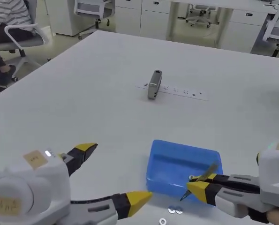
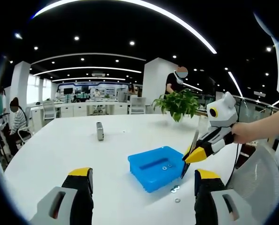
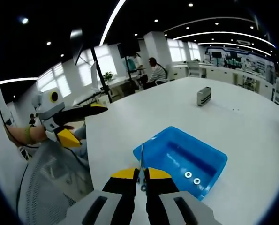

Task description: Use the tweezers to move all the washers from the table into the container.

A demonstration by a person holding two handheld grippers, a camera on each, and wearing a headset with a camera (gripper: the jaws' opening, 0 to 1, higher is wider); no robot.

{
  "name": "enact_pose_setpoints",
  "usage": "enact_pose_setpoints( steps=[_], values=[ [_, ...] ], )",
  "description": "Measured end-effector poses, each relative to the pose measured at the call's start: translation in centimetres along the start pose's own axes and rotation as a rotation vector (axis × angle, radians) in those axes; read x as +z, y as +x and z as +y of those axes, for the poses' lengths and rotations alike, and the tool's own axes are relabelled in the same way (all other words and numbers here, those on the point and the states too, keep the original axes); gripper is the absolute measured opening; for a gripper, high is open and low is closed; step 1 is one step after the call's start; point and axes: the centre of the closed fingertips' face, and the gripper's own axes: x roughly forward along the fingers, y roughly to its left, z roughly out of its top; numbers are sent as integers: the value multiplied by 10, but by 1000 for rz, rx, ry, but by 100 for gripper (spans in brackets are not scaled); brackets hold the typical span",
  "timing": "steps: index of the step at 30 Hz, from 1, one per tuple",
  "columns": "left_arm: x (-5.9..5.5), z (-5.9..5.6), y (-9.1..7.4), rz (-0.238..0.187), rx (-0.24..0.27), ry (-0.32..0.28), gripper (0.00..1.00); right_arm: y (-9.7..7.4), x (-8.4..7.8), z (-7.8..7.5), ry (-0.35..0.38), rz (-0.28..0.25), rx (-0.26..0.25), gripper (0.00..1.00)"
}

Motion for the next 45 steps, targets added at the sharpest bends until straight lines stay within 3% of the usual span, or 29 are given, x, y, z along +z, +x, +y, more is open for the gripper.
enact_pose_setpoints(
  steps=[8, 33, 38, 45],
  values=[
    [-1, 0, 0, 4, 1, 0, 91, 10, -21, -3, -10, 53, -5, 4],
    [-1, 0, 1, 8, -2, 3, 91, 23, -36, -7, -89, 108, -6, 4],
    [-1, 0, 1, 8, -1, 3, 91, 25, -35, -2, -143, 107, 10, 4],
    [-2, 0, 1, 8, 1, 2, 91, 26, -41, 9, -300, 130, 34, 3]
  ],
)
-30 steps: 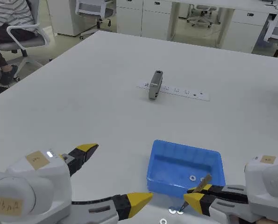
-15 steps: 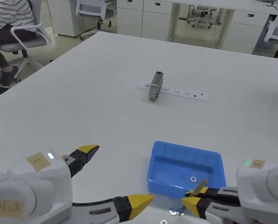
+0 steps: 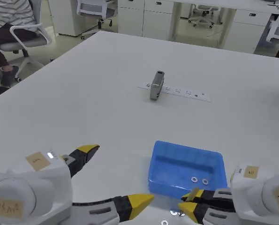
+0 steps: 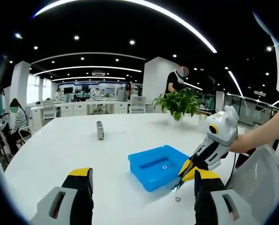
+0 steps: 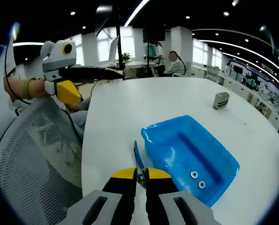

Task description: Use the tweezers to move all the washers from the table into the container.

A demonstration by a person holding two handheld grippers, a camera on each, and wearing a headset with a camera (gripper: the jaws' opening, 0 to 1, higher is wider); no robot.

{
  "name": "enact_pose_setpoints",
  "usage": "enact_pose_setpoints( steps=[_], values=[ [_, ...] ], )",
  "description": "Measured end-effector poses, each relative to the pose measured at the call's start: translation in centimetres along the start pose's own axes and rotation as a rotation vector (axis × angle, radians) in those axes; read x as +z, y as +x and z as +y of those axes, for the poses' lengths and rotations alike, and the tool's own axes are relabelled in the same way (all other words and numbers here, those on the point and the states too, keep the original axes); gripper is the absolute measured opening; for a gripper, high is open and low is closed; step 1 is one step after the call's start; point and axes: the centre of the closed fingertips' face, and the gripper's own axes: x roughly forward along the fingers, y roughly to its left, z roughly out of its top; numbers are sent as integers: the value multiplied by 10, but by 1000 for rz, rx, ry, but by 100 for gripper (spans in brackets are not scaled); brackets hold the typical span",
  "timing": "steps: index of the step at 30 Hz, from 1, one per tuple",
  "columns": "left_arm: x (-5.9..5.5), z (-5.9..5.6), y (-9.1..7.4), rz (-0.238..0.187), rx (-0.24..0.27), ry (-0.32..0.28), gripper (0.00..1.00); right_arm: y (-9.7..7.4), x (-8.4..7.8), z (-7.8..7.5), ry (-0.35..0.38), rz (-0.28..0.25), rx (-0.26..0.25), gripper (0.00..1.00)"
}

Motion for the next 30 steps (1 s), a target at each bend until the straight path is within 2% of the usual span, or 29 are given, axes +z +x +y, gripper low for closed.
enact_pose_setpoints(
  steps=[3, 5, 9, 18, 23, 26, 30],
  values=[
    [0, 0, 0, 0, -2, 1, 91, -1, 0, -2, -8, 2, -5, 3],
    [0, -1, 0, 2, -2, 3, 91, -2, -1, -5, 19, -6, -9, 2],
    [0, 0, 0, -1, 0, 0, 91, -7, 10, -4, 112, -84, -6, 3],
    [0, -1, 0, -1, -5, 1, 91, -20, 25, -10, 174, -152, -12, 3],
    [1, -1, 0, -3, -4, -2, 91, -26, 34, -10, 214, -194, 11, 3],
    [0, -1, 0, -1, -6, 1, 91, -29, 39, -3, 219, -213, 65, 3],
    [1, -1, 0, -1, -5, 0, 91, -33, 44, -2, 203, -219, 74, 3]
  ],
)
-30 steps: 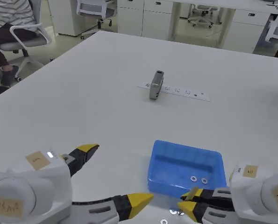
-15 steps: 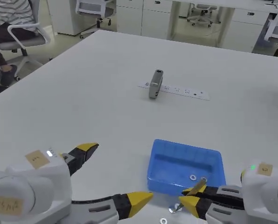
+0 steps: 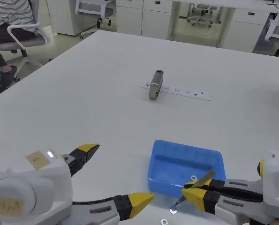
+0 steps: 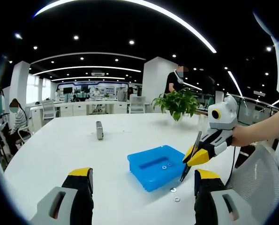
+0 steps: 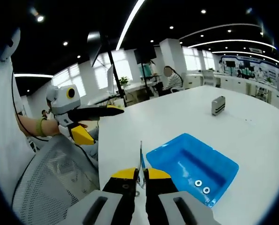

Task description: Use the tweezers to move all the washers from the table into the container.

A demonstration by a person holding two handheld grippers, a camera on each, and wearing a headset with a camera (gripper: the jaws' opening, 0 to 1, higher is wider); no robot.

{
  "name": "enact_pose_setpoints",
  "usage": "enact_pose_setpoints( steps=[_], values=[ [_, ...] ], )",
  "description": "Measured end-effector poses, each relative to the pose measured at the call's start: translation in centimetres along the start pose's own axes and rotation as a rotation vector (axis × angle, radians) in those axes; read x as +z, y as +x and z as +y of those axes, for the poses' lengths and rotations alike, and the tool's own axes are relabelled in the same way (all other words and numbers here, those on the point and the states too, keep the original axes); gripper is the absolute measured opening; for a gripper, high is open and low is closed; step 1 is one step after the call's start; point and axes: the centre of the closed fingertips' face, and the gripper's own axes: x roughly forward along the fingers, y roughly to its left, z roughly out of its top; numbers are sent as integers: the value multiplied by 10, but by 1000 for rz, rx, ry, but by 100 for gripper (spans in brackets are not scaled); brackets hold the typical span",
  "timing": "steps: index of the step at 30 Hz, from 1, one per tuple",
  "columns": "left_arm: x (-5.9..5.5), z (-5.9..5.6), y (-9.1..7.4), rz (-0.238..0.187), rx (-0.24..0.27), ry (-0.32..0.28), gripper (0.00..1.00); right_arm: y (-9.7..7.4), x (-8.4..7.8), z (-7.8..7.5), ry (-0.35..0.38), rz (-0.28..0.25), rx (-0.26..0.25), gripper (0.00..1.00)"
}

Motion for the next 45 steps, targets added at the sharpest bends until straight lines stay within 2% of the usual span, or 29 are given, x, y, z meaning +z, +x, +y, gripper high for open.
enact_pose_setpoints(
  steps=[11, 18, 23, 26, 28, 34, 38, 45],
  values=[
    [0, 1, 0, -1, 3, -1, 91, -1, 20, -12, 31, -47, 15, 3],
    [0, 1, 0, -2, 4, -1, 91, 2, 29, -22, 67, -84, -1, 3],
    [0, 1, 0, 0, 4, 1, 91, 4, 30, -35, 106, -94, -27, 3],
    [0, 1, 0, 1, 3, 1, 91, 9, 25, -47, 131, -78, -49, 3],
    [-1, 1, 0, 3, 2, 2, 91, 12, 17, -56, 157, -49, -74, 3],
    [-1, 1, 0, 7, 5, 2, 90, 17, 9, -70, 188, -16, -105, 3],
    [-2, 0, 0, 10, 1, 6, 90, 22, 2, -75, 189, 19, -123, 3],
    [-3, 0, 1, 15, 0, 7, 90, 28, -9, -82, 127, 88, -164, 3]
  ],
)
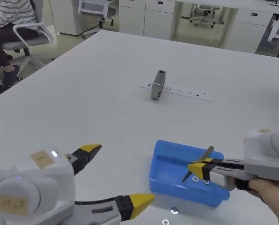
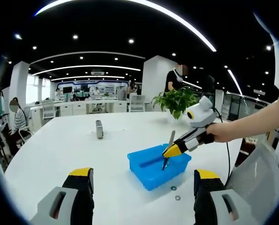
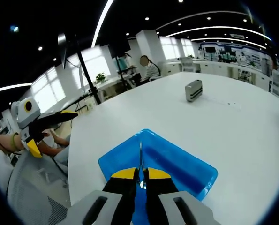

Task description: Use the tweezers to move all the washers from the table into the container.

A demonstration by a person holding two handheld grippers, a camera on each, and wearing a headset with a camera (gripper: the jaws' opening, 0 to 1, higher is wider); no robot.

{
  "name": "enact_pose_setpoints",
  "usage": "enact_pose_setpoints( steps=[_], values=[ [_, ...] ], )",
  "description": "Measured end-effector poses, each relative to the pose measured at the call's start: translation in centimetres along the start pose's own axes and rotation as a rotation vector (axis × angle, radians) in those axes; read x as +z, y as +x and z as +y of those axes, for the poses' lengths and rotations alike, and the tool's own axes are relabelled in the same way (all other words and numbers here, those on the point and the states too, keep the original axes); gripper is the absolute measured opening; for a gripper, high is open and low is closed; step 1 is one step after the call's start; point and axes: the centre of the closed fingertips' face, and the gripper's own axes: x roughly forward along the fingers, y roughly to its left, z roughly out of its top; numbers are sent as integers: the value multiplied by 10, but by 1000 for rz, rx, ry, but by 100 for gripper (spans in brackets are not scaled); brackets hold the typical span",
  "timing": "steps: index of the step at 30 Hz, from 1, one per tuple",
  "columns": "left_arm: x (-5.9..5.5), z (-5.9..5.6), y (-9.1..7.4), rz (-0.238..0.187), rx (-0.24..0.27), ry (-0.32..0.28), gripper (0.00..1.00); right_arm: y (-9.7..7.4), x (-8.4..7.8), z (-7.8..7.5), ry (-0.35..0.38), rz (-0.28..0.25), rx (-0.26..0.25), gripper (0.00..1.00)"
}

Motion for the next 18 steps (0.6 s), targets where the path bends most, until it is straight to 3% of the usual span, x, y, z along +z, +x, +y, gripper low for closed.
enact_pose_setpoints(
  steps=[10, 18],
  values=[
    [-1, 0, 0, 2, -1, 2, 90, 7, 3, -12, -56, 14, -52, 3],
    [0, 1, 0, 0, 3, 0, 90, 9, 0, -12, -112, 42, -64, 3]
  ],
)
